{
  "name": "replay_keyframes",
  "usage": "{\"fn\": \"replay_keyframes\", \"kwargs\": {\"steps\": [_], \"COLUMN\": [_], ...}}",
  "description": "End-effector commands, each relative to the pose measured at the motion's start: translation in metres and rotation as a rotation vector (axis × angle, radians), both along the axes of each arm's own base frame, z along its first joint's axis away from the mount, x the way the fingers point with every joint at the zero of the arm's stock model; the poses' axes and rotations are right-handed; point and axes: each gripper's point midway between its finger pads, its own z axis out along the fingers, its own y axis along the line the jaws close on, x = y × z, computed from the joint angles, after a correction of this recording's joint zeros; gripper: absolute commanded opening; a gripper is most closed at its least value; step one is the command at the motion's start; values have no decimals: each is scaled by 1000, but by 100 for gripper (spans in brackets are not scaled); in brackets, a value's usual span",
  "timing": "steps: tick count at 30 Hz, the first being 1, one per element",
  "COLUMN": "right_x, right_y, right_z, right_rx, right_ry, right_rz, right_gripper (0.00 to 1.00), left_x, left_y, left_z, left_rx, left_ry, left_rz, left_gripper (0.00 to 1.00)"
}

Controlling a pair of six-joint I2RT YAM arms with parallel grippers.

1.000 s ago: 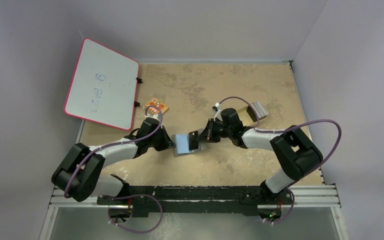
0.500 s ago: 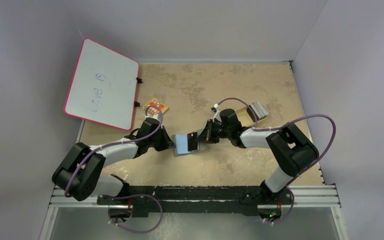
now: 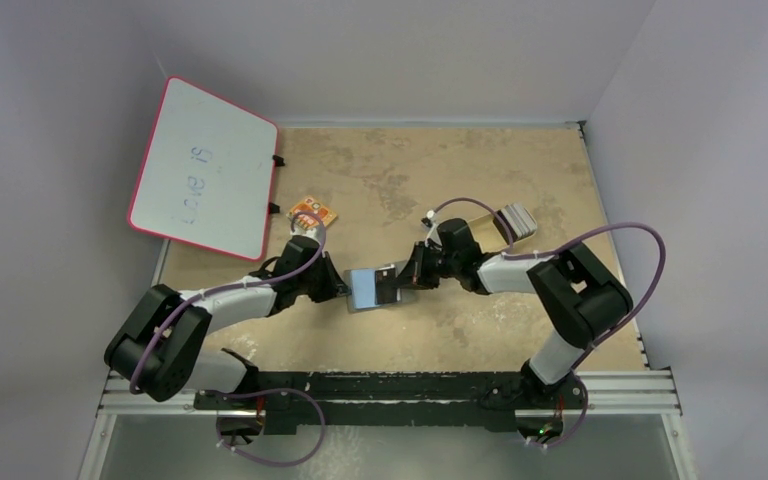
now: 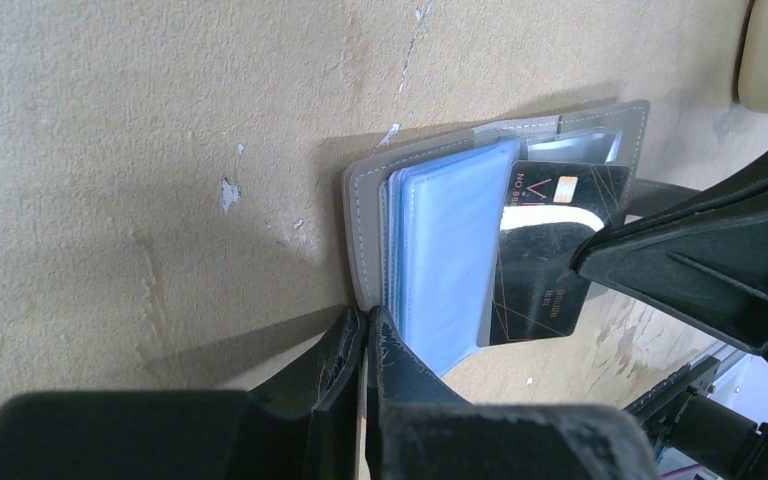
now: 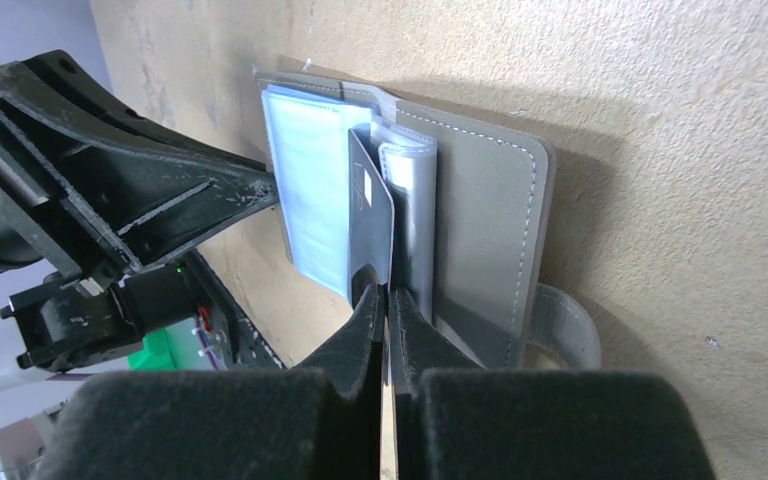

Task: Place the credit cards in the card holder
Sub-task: Insert the credit card into the card holder.

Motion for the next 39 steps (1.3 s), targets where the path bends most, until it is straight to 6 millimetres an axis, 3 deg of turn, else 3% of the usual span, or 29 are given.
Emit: {"fn": "replay_keyframes", "kwargs": {"steps": [1, 11, 25, 30, 39], "right_x": [0, -1, 5, 7, 7], "right_y": [-2, -4, 18, 26, 21], "right_z": [-9, -18, -17, -5, 3], "right_rx": [-49, -102, -121, -110, -118], "right_ry": [19, 31, 13, -10, -23], "right_rz": [17, 15, 57, 64, 34], "right_gripper": [0, 0, 1, 23, 41], "left_x": [5, 4, 6, 8, 5], "left_y": [-1, -5, -8, -10, -8], "left_z": [4, 2, 8, 13, 12], "left_rx": [-5, -25, -37, -48, -50], "left_ry": [-30, -21, -19, -23, -15], "left_rz": [-5, -8, -11, -5, 4], "left_gripper": [0, 0, 0, 0, 0]}}
